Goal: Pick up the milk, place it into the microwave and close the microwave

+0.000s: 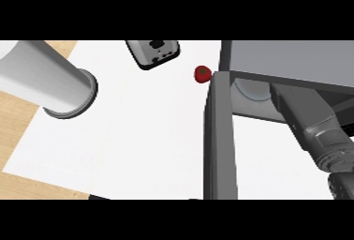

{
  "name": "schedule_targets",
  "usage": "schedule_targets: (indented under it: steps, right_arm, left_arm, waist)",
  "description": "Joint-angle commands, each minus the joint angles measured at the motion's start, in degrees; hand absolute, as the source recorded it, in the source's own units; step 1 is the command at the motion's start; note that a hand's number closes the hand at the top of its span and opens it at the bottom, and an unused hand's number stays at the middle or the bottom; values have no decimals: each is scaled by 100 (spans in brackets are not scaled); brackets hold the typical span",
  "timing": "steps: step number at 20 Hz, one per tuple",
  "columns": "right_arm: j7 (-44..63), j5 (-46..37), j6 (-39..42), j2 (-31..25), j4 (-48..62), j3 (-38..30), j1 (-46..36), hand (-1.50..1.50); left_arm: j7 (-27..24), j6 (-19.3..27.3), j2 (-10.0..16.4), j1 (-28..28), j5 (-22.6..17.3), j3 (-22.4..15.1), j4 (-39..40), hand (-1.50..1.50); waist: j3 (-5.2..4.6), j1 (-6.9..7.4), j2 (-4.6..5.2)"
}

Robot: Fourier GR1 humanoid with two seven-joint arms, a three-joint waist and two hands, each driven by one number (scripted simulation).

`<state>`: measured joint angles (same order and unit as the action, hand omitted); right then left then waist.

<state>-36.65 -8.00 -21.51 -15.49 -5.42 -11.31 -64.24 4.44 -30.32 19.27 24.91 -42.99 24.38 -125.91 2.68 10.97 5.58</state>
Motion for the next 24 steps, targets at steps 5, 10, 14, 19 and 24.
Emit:
schedule_targets:
  steps: [5,10,14,19,24]
  right_arm:
    - [117,84,-528,238,-67,-120,-449,-150]
    - [110,-67,-269,157,98,16,-406,-150]
    - [-70,15,194,49,82,-57,-224,-150]
    - [-144,188,990,148,77,-193,-59,-150]
    - [-495,426,2122,299,-22,-380,304,-150]
  left_arm:
    - [6,-63,-114,-31,216,-191,153,-150]
    - [34,-30,-314,-25,453,-440,198,-150]
    - [-121,-262,-479,119,644,-552,252,-150]
    - [-283,-677,-766,232,958,-1075,221,-150]
    - [-199,-995,-833,127,1414,-1594,461,-150]
  waist:
    - [-249,-122,-209]
    - [-250,-337,-258]
    - [-255,-507,-342]
    - [-255,-640,-389]
    - [-255,-860,-440]
